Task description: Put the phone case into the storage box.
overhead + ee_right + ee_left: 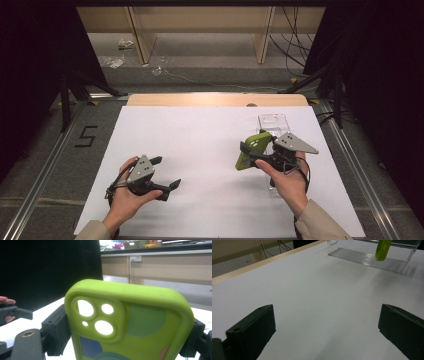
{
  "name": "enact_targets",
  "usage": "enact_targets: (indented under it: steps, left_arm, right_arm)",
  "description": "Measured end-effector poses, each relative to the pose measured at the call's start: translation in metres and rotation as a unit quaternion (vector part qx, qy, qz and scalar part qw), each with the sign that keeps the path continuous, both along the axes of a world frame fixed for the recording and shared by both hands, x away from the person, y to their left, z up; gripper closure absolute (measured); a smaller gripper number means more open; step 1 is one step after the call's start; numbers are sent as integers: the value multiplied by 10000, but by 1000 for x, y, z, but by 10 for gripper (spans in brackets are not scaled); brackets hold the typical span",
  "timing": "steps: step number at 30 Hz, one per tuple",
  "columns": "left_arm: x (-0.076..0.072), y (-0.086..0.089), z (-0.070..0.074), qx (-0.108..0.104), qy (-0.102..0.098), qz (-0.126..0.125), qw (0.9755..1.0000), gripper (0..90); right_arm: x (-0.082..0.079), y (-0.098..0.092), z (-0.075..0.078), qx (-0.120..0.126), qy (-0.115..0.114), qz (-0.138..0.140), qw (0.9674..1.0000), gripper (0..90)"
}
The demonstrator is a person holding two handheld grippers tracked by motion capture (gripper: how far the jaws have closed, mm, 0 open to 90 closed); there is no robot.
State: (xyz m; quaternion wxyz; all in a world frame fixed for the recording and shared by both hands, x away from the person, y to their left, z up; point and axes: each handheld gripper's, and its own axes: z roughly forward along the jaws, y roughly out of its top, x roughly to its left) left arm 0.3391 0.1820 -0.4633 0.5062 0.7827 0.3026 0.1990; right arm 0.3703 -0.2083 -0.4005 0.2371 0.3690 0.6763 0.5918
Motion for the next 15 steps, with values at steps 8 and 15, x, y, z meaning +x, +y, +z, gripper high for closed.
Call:
enact_targets:
  steps: [8, 15]
  left_arm:
    - [0, 0, 0, -12, 2, 9, 10000, 4]
    - [0, 1, 0, -33, 0, 21, 10000, 4]
  right_arm:
    - [6, -7, 7, 69, -72, -142, 9998, 183]
    - [12, -11, 11, 89, -103, -234, 9996, 183]
